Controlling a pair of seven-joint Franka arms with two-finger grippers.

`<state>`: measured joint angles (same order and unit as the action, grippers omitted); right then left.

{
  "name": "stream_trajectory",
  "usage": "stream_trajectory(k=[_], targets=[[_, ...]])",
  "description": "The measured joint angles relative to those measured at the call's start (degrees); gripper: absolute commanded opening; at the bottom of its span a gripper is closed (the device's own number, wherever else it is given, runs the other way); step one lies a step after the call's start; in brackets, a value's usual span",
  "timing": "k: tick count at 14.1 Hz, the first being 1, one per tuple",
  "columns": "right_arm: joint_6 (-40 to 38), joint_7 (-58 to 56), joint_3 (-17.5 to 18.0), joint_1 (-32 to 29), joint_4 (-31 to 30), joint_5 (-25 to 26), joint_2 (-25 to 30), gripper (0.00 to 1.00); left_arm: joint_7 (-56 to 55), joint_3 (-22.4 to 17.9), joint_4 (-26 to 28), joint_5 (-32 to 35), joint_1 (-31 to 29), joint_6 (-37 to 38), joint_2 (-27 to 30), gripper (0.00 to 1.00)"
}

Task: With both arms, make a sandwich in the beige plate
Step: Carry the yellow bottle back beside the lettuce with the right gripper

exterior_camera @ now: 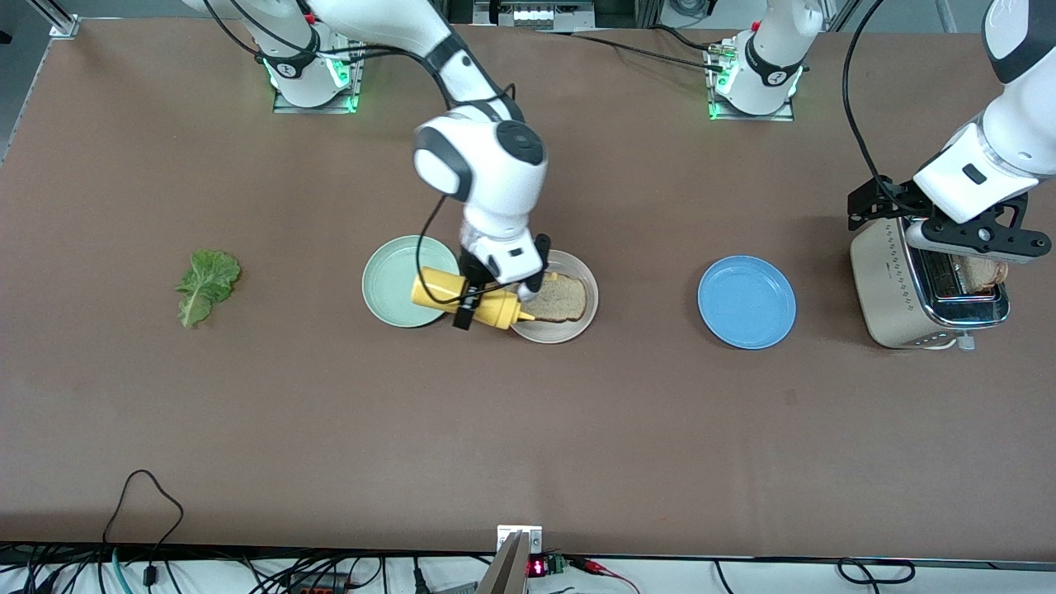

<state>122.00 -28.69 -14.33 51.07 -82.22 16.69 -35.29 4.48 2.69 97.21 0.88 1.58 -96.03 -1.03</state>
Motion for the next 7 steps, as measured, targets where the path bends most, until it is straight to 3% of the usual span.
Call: stream_trajectory(k=[3,7], targets=[[-0.25,-13.43,-0.09,-6.32,-1.20,-11.72,5.55,0.28,0.00,0.03,-0.04,0.00,0.04,0.00,0.00,1.00],[-0.53,-29.14,-0.14,-13.76,-7.30,-27.04,13.00,0.28,-0.01,0.05,-0.04,0.01,0.06,0.01,0.00,1.00]])
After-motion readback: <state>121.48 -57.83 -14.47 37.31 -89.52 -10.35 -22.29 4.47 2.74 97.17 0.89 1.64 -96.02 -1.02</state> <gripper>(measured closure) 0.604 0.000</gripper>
